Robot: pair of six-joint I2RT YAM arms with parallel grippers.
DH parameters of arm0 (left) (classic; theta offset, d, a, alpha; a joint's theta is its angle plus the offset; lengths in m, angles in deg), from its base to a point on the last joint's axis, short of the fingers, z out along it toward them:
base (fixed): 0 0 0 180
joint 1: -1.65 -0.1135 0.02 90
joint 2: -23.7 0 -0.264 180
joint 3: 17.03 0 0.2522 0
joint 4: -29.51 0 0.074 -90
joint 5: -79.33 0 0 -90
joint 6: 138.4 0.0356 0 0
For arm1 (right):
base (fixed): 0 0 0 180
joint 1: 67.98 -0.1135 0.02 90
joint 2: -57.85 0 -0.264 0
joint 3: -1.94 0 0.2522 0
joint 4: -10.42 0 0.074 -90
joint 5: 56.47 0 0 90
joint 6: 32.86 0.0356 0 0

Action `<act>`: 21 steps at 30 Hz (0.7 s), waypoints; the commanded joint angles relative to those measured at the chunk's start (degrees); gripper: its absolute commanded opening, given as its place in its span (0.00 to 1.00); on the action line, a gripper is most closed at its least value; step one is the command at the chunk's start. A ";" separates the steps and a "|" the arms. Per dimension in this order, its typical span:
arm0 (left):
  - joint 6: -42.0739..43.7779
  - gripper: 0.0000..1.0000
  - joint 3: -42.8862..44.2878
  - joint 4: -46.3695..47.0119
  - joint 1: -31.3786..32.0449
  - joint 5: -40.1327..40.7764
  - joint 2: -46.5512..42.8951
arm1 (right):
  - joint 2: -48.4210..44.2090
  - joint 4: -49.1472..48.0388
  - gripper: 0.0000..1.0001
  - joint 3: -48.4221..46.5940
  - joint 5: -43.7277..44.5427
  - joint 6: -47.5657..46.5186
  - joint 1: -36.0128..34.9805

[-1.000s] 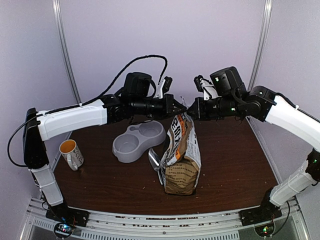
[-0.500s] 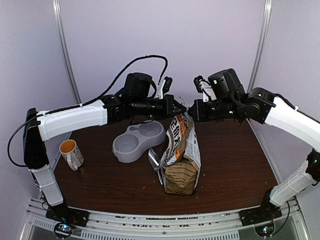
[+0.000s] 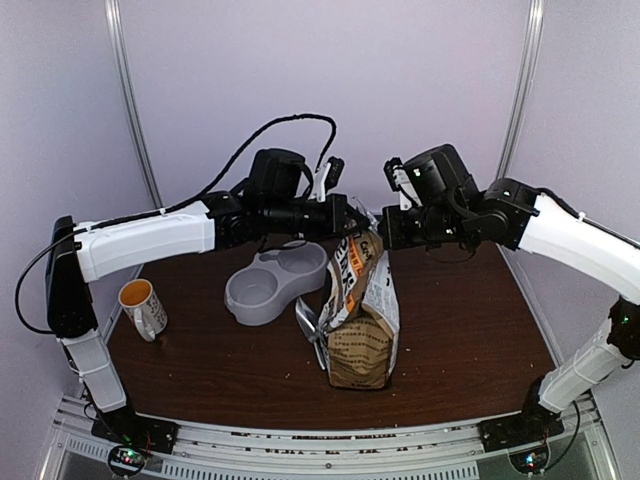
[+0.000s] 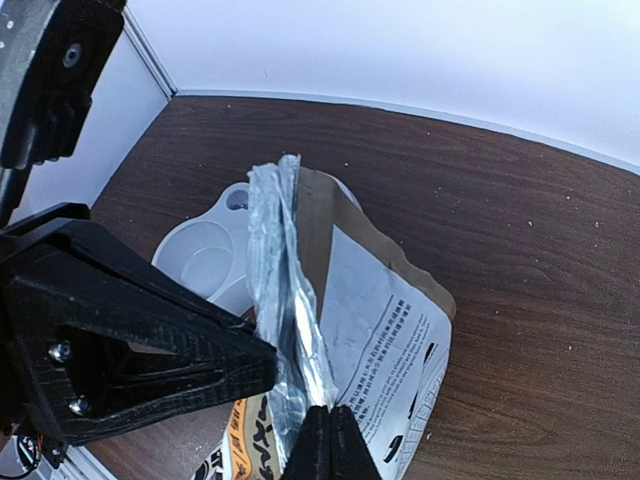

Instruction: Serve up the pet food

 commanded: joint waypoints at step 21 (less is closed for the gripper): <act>2.67 0.30 0.34 -4.43 -0.63 2.67 -5.59 | -0.13 -6.65 0.00 0.13 -14.38 4.41 2.44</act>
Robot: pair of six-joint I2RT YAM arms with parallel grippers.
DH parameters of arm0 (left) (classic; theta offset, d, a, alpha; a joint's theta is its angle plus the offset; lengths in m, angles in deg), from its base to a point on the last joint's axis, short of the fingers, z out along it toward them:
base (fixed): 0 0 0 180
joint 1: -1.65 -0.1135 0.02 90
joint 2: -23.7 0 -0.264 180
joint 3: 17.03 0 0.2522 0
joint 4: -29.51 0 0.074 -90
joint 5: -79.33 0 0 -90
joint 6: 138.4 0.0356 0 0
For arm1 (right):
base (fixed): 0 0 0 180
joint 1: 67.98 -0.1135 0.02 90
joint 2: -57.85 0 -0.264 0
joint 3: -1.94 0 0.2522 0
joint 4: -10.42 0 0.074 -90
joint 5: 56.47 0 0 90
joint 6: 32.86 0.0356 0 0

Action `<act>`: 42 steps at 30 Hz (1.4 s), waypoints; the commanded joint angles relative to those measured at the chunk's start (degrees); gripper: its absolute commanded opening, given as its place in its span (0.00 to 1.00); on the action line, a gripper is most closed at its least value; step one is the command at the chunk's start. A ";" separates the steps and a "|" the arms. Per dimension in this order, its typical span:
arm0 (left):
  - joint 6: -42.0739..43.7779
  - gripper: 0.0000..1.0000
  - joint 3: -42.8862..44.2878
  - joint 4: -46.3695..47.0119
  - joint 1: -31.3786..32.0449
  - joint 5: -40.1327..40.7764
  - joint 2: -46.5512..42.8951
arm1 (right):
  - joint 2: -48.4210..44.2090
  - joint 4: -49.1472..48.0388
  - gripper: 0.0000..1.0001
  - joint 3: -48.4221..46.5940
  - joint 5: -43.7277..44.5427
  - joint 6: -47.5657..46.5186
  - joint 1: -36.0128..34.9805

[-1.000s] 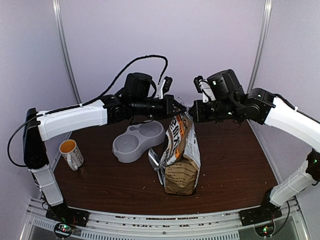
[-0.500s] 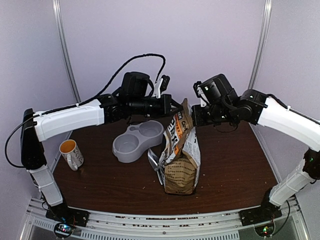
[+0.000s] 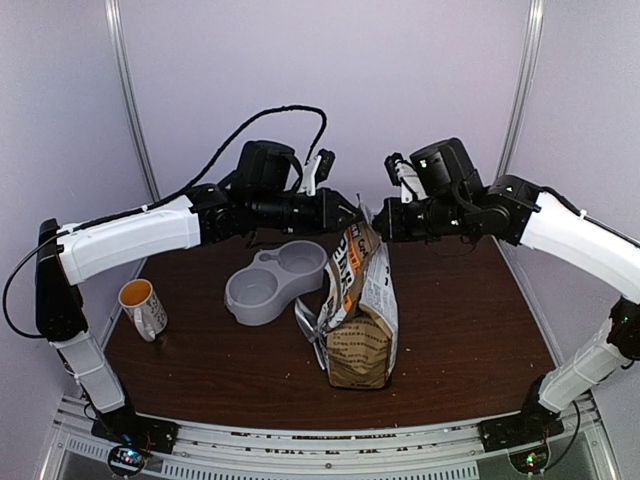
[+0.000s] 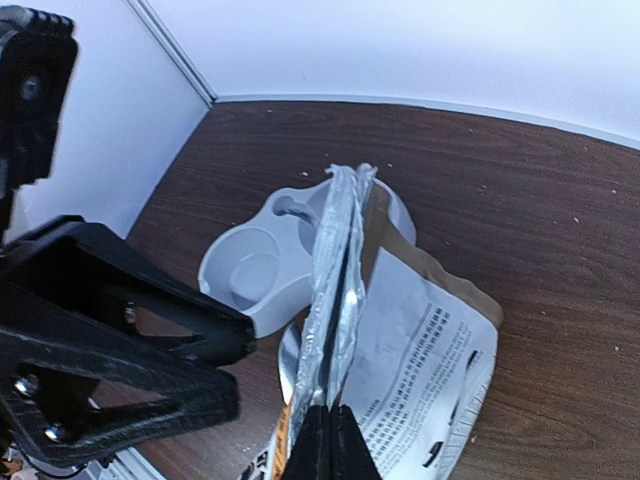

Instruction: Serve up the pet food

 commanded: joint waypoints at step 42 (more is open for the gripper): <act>-4.11 0.00 -0.26 11.52 -1.71 -8.13 3.49 | -0.91 -1.90 0.00 2.10 -3.09 -0.62 1.31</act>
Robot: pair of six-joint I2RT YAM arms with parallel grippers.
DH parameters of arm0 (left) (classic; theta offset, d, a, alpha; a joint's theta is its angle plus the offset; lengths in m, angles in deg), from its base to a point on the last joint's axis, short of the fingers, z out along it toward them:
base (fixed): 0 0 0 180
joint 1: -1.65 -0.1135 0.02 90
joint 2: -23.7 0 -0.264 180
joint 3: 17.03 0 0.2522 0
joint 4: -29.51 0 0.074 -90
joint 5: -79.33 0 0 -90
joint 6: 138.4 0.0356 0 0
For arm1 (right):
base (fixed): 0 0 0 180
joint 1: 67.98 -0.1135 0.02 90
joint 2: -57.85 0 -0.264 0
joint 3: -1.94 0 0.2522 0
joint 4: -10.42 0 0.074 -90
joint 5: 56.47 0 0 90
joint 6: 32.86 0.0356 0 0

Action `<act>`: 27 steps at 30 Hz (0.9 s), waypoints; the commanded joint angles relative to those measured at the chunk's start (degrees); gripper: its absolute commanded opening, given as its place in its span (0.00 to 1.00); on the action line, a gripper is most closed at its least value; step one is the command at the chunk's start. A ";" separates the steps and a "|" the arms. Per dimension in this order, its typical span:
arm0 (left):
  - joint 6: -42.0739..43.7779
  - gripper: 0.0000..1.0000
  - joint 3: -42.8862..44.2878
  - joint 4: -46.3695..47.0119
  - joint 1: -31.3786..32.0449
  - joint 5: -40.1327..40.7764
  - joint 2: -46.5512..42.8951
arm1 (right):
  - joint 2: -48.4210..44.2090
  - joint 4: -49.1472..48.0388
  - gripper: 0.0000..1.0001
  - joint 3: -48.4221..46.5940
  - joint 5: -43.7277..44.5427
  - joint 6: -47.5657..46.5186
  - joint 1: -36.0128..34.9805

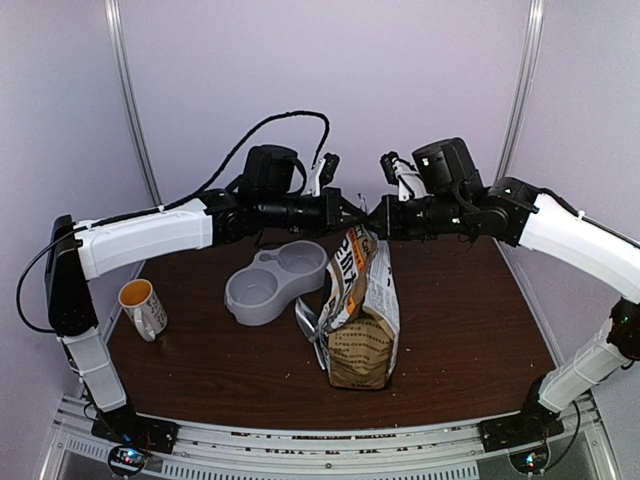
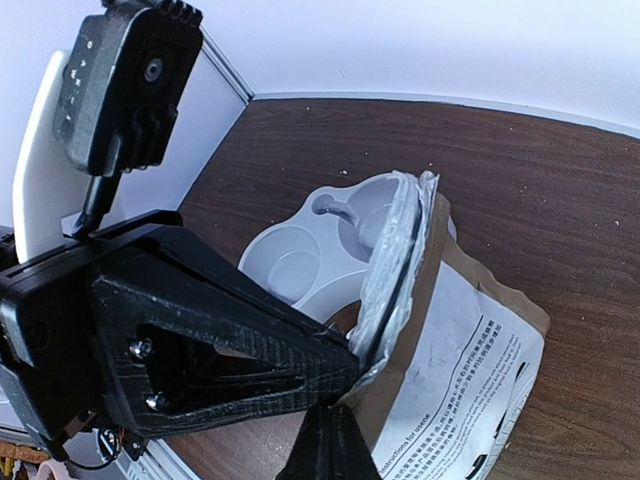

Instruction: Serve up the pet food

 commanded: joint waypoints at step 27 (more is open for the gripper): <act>3.85 0.17 -1.52 -0.03 0.04 5.46 -4.27 | 0.96 1.92 0.00 0.58 5.88 -2.64 -0.28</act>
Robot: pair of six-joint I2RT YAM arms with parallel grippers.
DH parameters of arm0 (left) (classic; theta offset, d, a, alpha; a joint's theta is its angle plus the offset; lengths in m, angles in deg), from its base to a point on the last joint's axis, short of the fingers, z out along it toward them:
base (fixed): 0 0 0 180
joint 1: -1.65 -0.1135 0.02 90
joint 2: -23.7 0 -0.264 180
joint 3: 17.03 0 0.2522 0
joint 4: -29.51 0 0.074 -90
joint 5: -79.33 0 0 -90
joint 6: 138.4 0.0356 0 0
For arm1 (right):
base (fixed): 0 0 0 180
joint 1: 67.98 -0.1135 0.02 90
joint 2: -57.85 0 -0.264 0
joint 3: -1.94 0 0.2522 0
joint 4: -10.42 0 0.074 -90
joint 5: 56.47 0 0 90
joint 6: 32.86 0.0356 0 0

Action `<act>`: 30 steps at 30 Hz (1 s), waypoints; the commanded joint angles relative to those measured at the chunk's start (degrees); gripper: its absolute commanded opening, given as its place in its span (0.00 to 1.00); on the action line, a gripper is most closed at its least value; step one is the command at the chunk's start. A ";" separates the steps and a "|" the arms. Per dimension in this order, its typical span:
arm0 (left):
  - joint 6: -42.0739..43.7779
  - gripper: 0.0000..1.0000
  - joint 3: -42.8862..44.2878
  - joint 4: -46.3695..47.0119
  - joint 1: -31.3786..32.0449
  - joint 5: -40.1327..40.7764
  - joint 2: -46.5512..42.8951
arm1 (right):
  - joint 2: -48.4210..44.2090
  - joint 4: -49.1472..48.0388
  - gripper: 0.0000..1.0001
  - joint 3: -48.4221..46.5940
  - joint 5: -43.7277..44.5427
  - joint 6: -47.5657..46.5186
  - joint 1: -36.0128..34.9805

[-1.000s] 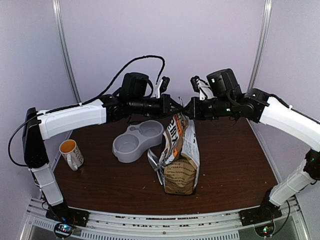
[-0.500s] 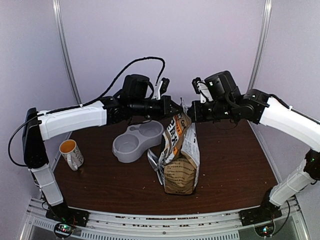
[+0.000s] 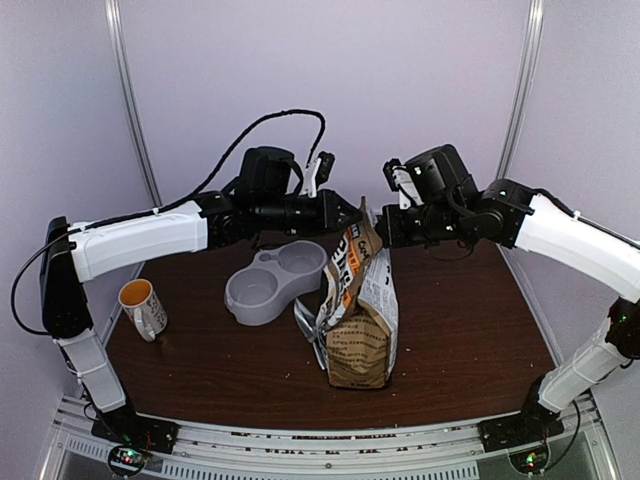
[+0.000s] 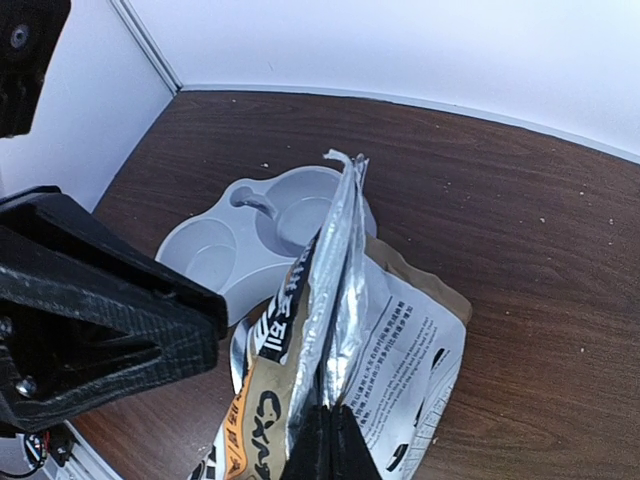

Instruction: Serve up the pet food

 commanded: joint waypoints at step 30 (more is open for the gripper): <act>2.36 0.50 1.17 -2.13 -0.72 -0.46 -2.31 | 0.67 -3.39 0.00 -0.76 -16.31 6.48 3.28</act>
